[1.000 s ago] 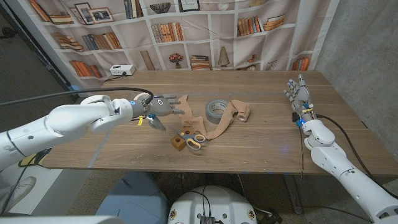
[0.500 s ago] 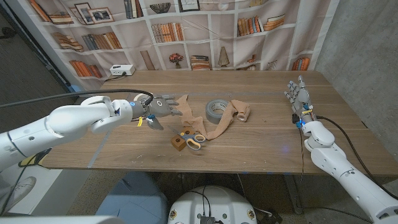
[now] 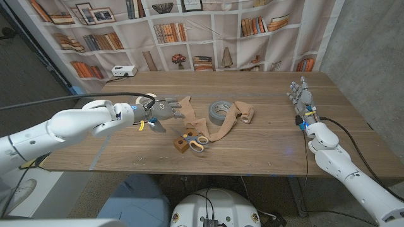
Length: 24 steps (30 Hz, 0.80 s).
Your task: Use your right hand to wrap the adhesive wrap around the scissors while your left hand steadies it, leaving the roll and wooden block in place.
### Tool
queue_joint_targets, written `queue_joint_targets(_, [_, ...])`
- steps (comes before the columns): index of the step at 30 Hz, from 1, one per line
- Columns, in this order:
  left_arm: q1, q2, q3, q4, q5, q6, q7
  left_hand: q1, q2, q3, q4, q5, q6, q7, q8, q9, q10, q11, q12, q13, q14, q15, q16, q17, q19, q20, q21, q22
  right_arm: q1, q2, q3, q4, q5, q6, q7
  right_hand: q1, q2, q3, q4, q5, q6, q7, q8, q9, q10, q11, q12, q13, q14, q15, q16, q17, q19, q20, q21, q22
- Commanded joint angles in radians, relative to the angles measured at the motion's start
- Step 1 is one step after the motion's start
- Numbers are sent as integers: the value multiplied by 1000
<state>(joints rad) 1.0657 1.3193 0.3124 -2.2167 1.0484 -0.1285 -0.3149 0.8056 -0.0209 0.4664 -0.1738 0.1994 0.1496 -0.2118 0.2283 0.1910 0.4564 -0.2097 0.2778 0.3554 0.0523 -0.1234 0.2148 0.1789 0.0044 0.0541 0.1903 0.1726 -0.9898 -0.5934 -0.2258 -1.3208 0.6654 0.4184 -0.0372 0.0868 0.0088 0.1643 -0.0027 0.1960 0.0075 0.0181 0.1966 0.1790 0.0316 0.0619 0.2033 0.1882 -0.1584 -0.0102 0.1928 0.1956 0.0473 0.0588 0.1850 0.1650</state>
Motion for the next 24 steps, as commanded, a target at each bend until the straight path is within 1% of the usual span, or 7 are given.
queue_joint_targets(1, [-1,-7,14,7,9,-2,2,16,3,-1,12,-6,56,-3,18,3,18,1,7,11,21,-6,5,4,11,4,10,4,-5,0,0,-10,2,2,0,2,6,0,-7,0,8,6,4,4,3,-1,1,4,-2,-5,6,1,-2,3,1,3])
queue_joint_targets(9, [4,-15,25,3,23,6,-1,19,2,-7,14,-9,99,-2,29,4,16,0,3,17,35,-13,6,4,23,-3,12,4,-9,0,1,-14,2,5,-1,2,6,0,-7,0,8,6,3,4,4,1,1,4,-2,-3,6,1,-2,3,1,3])
queue_joint_targets(11, [11,-15,20,6,14,7,19,21,3,-10,15,-10,107,-3,28,4,7,1,-2,19,48,-18,9,4,41,-7,18,5,-10,0,1,-15,0,5,-3,2,6,0,-8,0,8,5,3,4,4,1,1,4,-2,-3,6,1,-2,3,1,3])
queue_joint_targets(13, [10,-14,22,3,21,7,17,21,10,-16,19,-11,131,-5,29,5,1,1,-5,23,102,-43,27,12,70,-15,27,9,-13,-1,2,-19,2,2,-6,2,6,0,-8,0,8,5,3,4,4,1,1,4,-1,-3,6,1,-2,3,1,3])
queue_joint_targets(17, [8,-15,24,3,21,11,2,23,9,-21,17,-12,134,-4,27,5,-6,3,-8,24,114,-46,29,13,85,-23,31,11,-15,0,3,-19,2,5,-7,2,6,0,-8,0,8,5,2,4,3,1,1,4,-2,-2,6,1,-2,4,1,3])
queue_joint_targets(20, [4,-20,28,2,14,13,-17,25,15,-28,19,-13,136,-2,22,6,-20,6,-12,27,169,-52,44,17,111,-14,40,14,-17,0,3,-20,2,4,-7,2,7,0,-9,0,8,5,2,4,4,1,0,4,-1,-3,6,1,-2,3,1,3])
queue_joint_targets(24, [3,-23,29,-4,13,13,-21,28,18,-34,19,-14,151,-4,23,7,-31,5,-16,28,192,-57,49,19,140,-11,51,17,-21,-1,4,-24,2,0,-11,2,7,1,-9,0,8,5,1,4,4,0,1,4,-2,-3,6,1,-2,4,1,3])
